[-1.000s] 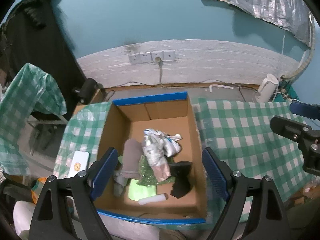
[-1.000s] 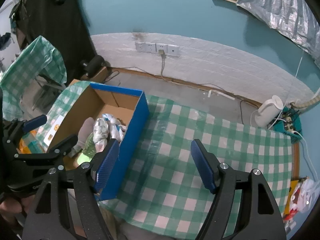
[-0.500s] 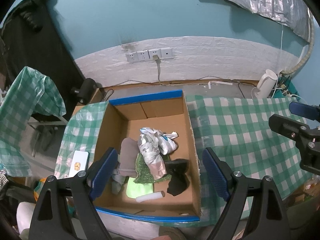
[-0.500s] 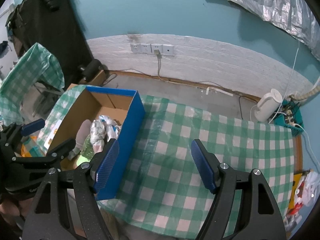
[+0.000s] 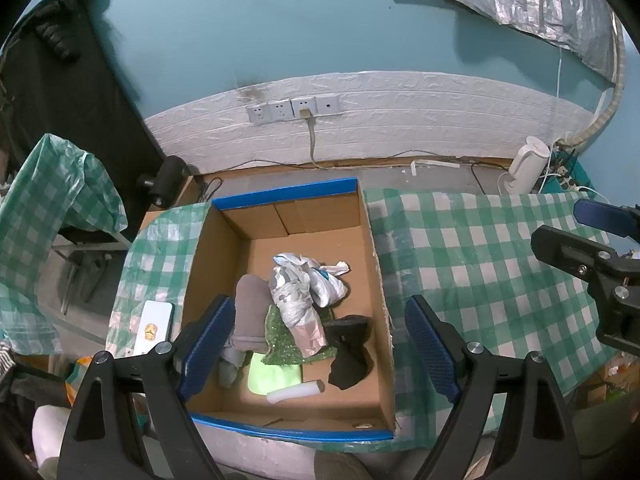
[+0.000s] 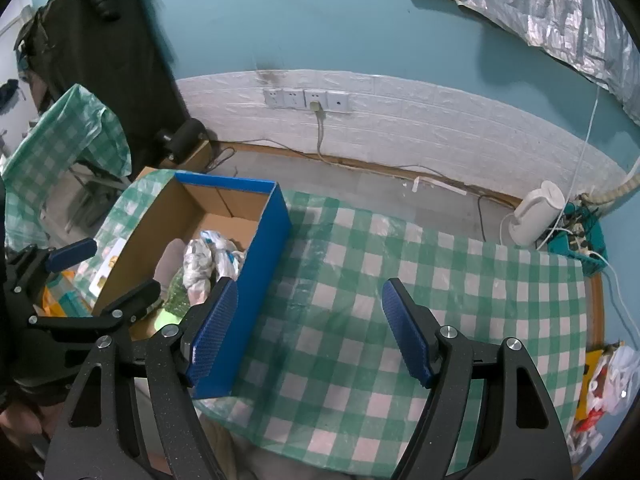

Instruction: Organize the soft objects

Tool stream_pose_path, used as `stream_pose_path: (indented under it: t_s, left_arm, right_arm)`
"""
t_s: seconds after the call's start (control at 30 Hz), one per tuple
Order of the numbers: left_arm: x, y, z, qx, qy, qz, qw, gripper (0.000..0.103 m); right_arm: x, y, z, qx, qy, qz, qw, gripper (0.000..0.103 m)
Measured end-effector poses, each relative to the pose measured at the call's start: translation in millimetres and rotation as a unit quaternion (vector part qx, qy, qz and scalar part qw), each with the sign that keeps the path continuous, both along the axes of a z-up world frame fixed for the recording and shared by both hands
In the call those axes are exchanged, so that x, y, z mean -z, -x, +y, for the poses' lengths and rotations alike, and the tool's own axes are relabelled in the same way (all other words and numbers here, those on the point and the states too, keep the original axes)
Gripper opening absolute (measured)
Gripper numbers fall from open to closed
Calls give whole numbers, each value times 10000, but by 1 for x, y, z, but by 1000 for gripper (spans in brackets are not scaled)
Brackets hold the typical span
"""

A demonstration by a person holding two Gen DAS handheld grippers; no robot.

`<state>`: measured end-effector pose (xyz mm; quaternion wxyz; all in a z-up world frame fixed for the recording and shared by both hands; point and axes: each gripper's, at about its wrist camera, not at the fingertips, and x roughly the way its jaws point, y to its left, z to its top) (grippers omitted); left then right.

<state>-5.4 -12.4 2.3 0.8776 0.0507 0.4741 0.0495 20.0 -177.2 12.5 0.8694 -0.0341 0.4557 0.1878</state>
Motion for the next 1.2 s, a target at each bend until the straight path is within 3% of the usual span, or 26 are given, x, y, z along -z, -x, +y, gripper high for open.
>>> stream_pose_path:
  t_s: [1.2]
  left_arm:
    - [-3,1,0,-5,25,15,10000,88]
  right_arm:
    - [-2,1,6,-18,16,-19,10000,75]
